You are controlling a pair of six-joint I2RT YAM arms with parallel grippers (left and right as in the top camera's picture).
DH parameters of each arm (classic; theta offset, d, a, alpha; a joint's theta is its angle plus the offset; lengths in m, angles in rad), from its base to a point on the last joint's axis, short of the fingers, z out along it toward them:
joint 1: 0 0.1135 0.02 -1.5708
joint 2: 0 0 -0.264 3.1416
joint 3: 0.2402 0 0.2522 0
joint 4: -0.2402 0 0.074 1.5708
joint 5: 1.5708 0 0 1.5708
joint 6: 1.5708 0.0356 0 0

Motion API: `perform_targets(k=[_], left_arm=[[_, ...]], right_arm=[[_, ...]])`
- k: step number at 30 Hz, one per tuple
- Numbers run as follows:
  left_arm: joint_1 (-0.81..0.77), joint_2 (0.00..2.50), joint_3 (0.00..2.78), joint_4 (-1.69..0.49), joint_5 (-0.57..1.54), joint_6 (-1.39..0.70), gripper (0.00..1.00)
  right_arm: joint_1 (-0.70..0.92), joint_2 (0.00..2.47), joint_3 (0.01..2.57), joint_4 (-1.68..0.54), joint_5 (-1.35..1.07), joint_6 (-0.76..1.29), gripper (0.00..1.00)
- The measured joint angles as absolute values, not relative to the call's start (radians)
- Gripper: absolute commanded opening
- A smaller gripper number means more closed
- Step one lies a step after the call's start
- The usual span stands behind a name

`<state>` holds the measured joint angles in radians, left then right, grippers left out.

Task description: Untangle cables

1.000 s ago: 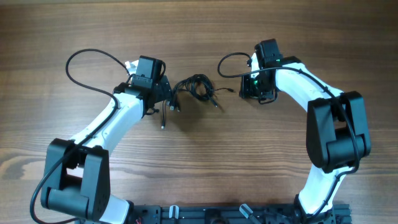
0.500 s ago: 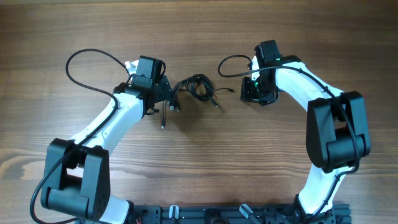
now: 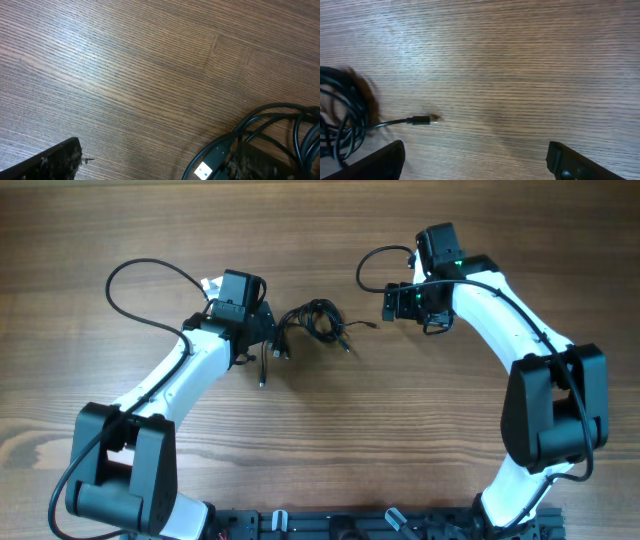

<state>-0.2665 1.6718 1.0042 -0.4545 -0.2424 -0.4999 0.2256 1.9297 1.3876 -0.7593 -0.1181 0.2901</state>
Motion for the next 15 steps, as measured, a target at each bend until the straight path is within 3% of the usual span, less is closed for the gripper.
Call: perform_targets(k=[5,7,15], left_arm=[[-0.266,1.672,1.004,-0.455,-0.242,-0.500,1.00],[-0.266,1.672,1.004,-0.455,-0.242,-0.500,1.00],[-0.266,1.672,1.004,-0.455,-0.242,-0.500,1.00]], right_arm=[[0.226,1.930,1.388,-0.763,-0.099,0.290,0.91],[0.226,1.930,1.386,-0.756,-0.099,0.291,1.00],[0.226,1.930,1.255,-0.589,-0.096,0.291,1.00]])
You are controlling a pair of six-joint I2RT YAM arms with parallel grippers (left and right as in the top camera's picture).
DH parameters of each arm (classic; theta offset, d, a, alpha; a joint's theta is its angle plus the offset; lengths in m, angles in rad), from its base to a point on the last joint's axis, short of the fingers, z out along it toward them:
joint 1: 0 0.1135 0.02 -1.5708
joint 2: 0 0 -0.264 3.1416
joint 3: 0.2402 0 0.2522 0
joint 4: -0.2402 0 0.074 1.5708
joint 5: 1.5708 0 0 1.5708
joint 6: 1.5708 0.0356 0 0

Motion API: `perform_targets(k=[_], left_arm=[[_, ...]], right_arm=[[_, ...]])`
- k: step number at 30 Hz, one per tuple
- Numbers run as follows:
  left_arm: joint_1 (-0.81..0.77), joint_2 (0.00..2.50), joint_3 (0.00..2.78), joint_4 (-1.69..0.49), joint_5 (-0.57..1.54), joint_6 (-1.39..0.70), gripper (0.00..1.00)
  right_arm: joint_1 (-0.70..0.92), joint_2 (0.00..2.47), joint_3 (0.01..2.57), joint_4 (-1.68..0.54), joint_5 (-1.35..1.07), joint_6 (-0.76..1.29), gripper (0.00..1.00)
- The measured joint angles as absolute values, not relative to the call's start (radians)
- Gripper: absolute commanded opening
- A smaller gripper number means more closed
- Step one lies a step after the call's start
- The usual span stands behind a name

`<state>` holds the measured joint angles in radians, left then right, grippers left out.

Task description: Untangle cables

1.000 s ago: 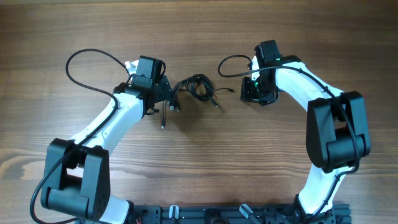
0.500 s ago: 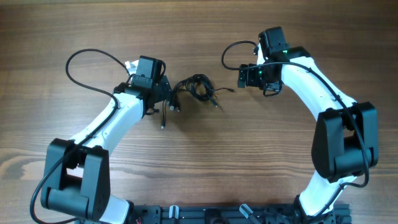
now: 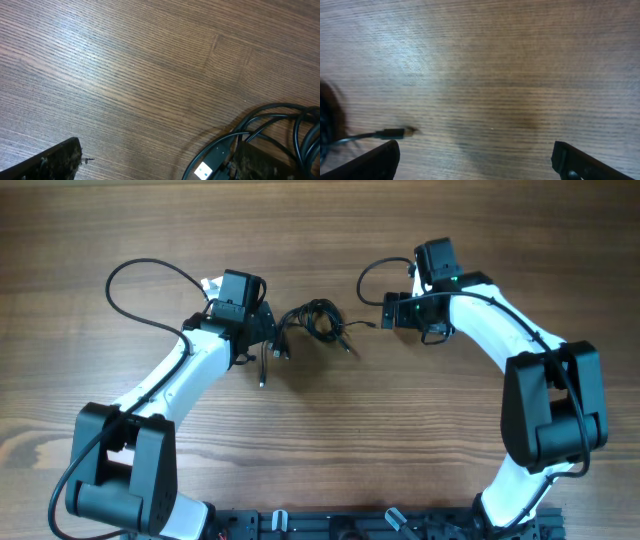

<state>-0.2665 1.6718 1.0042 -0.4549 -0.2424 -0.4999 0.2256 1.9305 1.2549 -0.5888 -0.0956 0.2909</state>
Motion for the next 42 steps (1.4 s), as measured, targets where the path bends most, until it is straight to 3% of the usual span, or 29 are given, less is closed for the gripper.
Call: perform_targets(k=[19,42], left_arm=[[-0.266,1.672,1.004,-0.455,-0.242,-0.500,1.00],[-0.266,1.672,1.004,-0.455,-0.242,-0.500,1.00]], right_arm=[[0.226,1.930,1.146,-0.295,-0.084,0.291,1.00],[0.226,1.930,1.146,-0.290,-0.084,0.291,1.00]])
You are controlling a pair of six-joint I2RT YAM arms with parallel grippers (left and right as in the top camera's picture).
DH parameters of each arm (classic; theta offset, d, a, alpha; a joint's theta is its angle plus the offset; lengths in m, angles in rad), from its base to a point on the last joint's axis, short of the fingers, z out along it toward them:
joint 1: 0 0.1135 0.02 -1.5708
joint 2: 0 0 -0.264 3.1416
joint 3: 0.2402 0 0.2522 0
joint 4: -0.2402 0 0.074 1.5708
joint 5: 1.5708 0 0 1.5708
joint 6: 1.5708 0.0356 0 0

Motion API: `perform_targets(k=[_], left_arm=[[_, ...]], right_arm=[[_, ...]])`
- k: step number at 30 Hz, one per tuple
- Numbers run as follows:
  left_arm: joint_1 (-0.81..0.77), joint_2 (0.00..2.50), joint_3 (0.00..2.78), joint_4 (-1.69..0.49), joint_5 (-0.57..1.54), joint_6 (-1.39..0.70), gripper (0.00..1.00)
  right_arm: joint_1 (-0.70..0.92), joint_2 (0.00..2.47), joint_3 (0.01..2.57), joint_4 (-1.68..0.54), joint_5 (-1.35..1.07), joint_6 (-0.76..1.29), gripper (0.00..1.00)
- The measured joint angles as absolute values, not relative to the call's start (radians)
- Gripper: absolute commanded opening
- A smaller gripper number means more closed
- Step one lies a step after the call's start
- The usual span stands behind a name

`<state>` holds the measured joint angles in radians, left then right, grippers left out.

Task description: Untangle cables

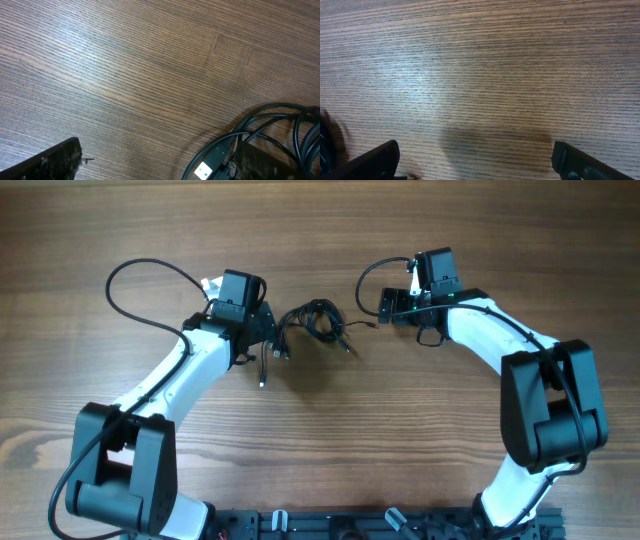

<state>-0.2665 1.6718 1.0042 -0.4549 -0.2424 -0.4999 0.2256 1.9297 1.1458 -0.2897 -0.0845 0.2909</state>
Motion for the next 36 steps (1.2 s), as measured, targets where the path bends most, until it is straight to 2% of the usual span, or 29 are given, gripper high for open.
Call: perform_targets(k=[19,22,27,28,29,30,31,32,34,36], left_arm=[[-0.266,1.672,1.004,-0.455,-0.242,-0.500,1.00],[-0.266,1.672,1.004,-0.455,-0.242,-0.500,1.00],[-0.266,1.672,1.004,-0.368,-0.242,-0.500,1.00],[-0.266,1.672,1.004,-0.346,-0.236,-0.500,0.70],[-0.266,1.672,1.004,-0.335,-0.217,-0.500,0.06],[-0.266,1.672,1.004,-0.324,-0.163,-0.505,0.04],[-0.266,1.672,1.004,-0.306,-0.089,-0.507,0.04],[-0.270,1.672,1.004,-0.279,0.009,-0.514,0.06],[-0.283,1.672,1.004,-0.250,0.099,-0.547,0.56],[-0.326,1.674,1.004,-0.212,0.159,-0.603,0.57]], right_arm=[[0.226,1.930,1.146,-0.282,-0.084,0.291,1.00],[0.226,1.930,1.138,-0.194,-0.084,0.292,1.00],[0.226,1.930,1.138,-0.182,-0.175,0.481,1.00],[0.226,1.930,1.138,-0.187,-0.199,0.517,1.00],[0.226,1.930,1.138,-0.197,-0.218,0.543,0.99],[0.226,1.930,1.138,-0.202,-0.231,0.557,0.79],[0.226,1.930,1.138,-0.210,-0.240,0.557,0.53],[0.226,1.930,1.138,-0.228,-0.252,0.545,0.43],[0.226,1.930,1.138,-0.252,-0.260,0.527,0.47],[0.226,1.930,1.138,-0.254,-0.263,0.519,0.50]])
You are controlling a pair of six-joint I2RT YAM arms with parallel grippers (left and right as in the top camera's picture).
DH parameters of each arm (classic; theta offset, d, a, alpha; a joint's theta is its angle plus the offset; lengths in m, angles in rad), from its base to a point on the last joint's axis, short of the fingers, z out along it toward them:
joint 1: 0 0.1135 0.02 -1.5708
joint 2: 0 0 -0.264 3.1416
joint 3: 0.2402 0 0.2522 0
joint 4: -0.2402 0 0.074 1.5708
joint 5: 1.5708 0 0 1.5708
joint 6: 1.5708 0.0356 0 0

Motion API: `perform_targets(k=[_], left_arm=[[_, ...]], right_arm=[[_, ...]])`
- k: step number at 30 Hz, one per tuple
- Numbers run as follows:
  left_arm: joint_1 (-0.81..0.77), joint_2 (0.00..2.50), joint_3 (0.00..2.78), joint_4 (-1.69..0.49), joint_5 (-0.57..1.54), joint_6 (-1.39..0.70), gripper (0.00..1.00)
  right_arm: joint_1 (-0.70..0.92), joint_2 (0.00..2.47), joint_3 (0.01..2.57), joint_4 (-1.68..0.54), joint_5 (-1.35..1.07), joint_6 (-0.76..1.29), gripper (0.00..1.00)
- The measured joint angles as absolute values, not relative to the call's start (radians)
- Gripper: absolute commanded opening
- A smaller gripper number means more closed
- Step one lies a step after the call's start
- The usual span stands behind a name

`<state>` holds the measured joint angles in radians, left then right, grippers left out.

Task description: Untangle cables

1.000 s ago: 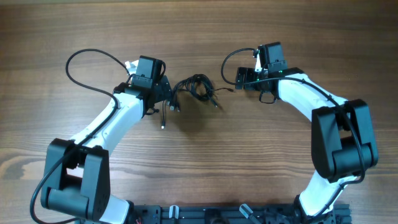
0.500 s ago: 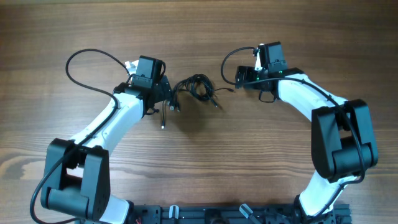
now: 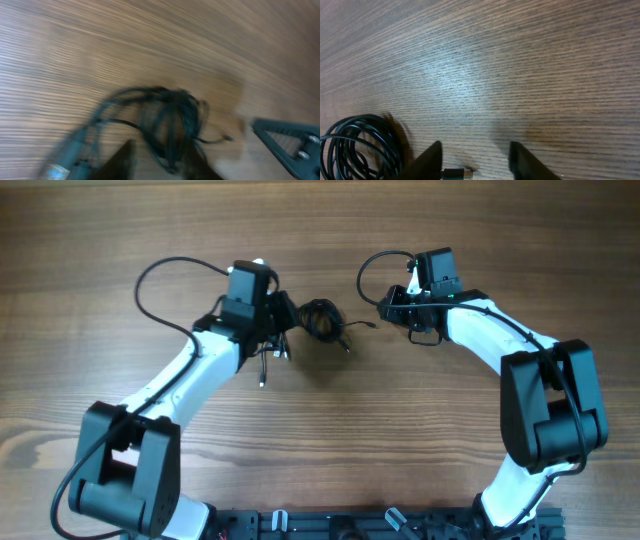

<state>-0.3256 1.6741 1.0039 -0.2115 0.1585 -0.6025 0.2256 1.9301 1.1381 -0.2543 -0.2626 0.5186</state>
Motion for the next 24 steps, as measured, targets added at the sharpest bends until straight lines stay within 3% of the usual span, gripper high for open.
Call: perform_targets(k=[2,5,7,10,13,15,22,24], left_arm=[[-0.379,1.696,1.004,-0.188,0.156,-0.633,0.54],[-0.441,1.779,1.004,-0.185,0.102,-0.650,0.41],[-0.461,1.847,1.004,-0.186,0.063,-0.653,0.04],[-0.463,1.880,1.010,-0.156,0.012,-0.664,0.04],[-0.450,1.879,1.010,-0.156,0.006,-0.654,0.04],[-0.409,1.863,1.010,-0.178,0.068,-0.593,0.04],[-0.138,1.802,1.009,-0.224,0.614,-0.479,0.04],[-0.078,1.802,1.009,-0.220,0.790,-0.425,0.04]], right_arm=[[0.226,1.930,1.138,-0.265,-0.264,0.514,0.52],[0.226,1.930,1.138,-0.293,-0.266,0.511,0.52],[0.226,1.930,1.138,-0.305,-0.266,0.511,0.52],[0.226,1.930,1.138,-0.307,-0.266,0.511,0.49],[0.226,1.930,1.138,-0.329,-0.280,0.508,0.38],[0.225,1.930,1.138,-0.332,-0.342,0.488,0.39],[0.224,1.930,1.133,-0.184,-0.943,0.305,0.36],[0.224,1.930,1.132,-0.035,-1.150,0.344,0.28]])
